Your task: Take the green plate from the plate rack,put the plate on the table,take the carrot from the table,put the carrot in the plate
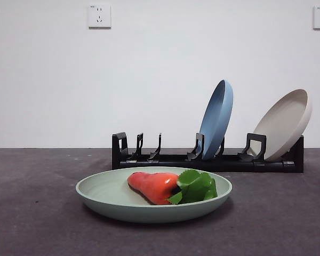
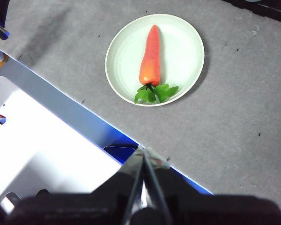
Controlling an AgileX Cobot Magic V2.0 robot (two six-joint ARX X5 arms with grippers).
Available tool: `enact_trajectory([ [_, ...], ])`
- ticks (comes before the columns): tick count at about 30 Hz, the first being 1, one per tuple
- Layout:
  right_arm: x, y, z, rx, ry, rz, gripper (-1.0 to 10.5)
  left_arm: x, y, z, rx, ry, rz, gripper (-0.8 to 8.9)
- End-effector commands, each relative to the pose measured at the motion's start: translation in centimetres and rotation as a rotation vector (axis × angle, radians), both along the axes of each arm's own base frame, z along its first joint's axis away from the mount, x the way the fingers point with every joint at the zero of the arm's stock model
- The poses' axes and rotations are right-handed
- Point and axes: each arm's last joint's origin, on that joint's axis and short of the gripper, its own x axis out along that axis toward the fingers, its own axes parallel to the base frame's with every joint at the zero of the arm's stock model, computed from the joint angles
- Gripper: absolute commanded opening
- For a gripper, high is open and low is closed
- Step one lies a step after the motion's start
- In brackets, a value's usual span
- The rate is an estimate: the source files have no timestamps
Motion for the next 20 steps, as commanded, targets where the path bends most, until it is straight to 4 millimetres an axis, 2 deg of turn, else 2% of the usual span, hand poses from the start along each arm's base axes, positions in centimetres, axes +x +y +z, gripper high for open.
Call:
enact_trajectory([
  [1,-0.04,-0.01,0.06,0.001,-0.011,0.006,0.0,-0.06,0.04,-0.62,-0.009,0.027,0.006,-0.03],
  [20,-0.04,-0.01,0.06,0.001,-0.011,0.007,0.0,-0.16,0.01,-0.91,-0.027,0.056,-0.003,-0.03],
])
